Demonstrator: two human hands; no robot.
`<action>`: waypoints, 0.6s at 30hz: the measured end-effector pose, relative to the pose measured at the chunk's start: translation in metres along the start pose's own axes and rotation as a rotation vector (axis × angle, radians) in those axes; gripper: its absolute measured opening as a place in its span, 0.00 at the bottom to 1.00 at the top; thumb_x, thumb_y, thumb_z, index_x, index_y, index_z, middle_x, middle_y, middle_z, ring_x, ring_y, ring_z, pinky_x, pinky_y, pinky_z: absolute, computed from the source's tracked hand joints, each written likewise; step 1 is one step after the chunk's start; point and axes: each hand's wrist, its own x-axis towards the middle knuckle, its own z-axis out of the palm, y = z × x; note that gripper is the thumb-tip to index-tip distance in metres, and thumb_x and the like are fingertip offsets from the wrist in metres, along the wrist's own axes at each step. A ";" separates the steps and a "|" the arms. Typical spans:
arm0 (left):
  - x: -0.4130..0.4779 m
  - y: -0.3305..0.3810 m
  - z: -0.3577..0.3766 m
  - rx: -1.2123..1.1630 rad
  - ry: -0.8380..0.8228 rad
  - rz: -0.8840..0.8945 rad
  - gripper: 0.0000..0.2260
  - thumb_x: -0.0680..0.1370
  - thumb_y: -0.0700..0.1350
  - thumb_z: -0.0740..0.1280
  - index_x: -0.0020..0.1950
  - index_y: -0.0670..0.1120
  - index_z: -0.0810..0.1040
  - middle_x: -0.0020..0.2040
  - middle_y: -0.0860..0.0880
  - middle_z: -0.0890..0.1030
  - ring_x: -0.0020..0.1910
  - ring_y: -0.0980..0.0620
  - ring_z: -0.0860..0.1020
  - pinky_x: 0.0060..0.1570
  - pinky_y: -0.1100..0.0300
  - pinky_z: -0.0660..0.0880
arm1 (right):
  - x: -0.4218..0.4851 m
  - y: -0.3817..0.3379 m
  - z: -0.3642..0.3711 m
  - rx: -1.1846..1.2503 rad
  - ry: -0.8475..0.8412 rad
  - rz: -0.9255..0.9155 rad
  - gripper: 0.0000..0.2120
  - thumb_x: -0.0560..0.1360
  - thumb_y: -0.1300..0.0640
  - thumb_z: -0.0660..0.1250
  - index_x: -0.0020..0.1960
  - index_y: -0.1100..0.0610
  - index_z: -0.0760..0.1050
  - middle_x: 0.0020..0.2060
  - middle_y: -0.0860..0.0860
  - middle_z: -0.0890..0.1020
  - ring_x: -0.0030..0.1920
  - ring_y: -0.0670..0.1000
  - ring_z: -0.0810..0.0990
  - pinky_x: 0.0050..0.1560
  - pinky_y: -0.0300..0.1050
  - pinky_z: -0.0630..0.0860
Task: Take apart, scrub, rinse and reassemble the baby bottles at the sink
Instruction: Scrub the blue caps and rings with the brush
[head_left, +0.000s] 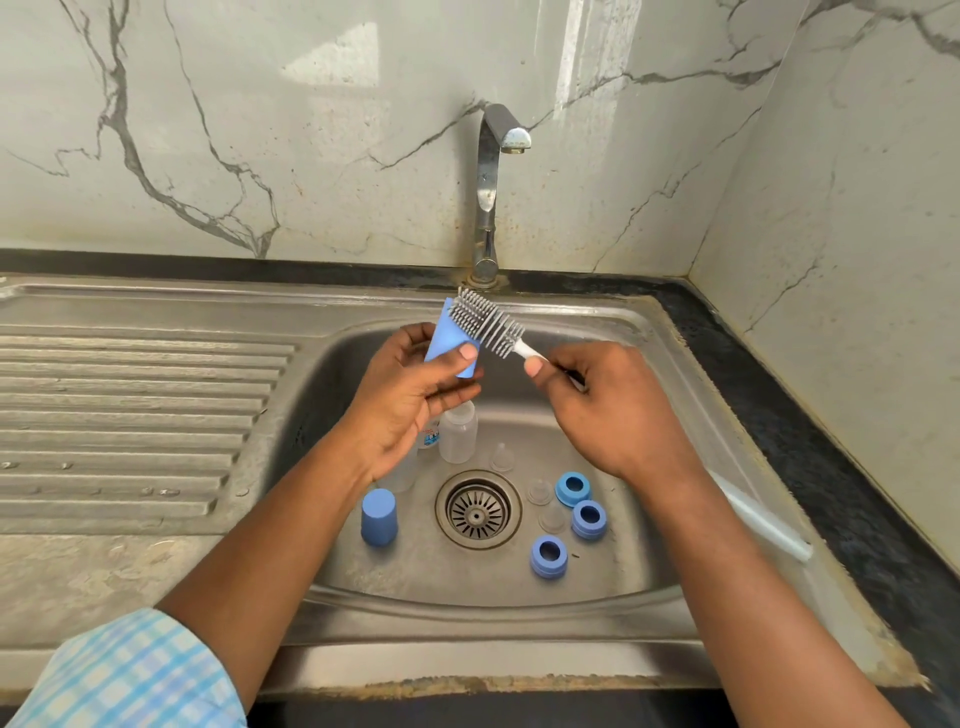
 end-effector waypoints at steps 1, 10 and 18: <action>0.001 -0.001 -0.002 0.115 0.020 0.056 0.21 0.68 0.41 0.75 0.60 0.44 0.75 0.55 0.43 0.81 0.47 0.49 0.84 0.47 0.56 0.82 | 0.000 0.000 0.000 -0.026 0.009 0.001 0.23 0.79 0.46 0.64 0.28 0.52 0.66 0.21 0.48 0.66 0.25 0.48 0.64 0.28 0.44 0.60; 0.006 -0.006 -0.016 0.426 -0.054 0.329 0.21 0.75 0.33 0.72 0.59 0.56 0.76 0.57 0.52 0.81 0.55 0.56 0.79 0.56 0.55 0.77 | 0.001 0.004 0.003 -0.045 0.012 0.017 0.22 0.80 0.44 0.63 0.30 0.52 0.68 0.21 0.48 0.68 0.25 0.49 0.66 0.29 0.43 0.60; 0.004 -0.012 -0.011 0.479 -0.053 0.384 0.22 0.76 0.31 0.69 0.59 0.57 0.74 0.57 0.55 0.79 0.54 0.62 0.78 0.53 0.63 0.76 | 0.002 0.007 0.001 -0.069 0.036 -0.008 0.23 0.80 0.45 0.63 0.29 0.52 0.67 0.21 0.48 0.68 0.24 0.48 0.66 0.28 0.43 0.58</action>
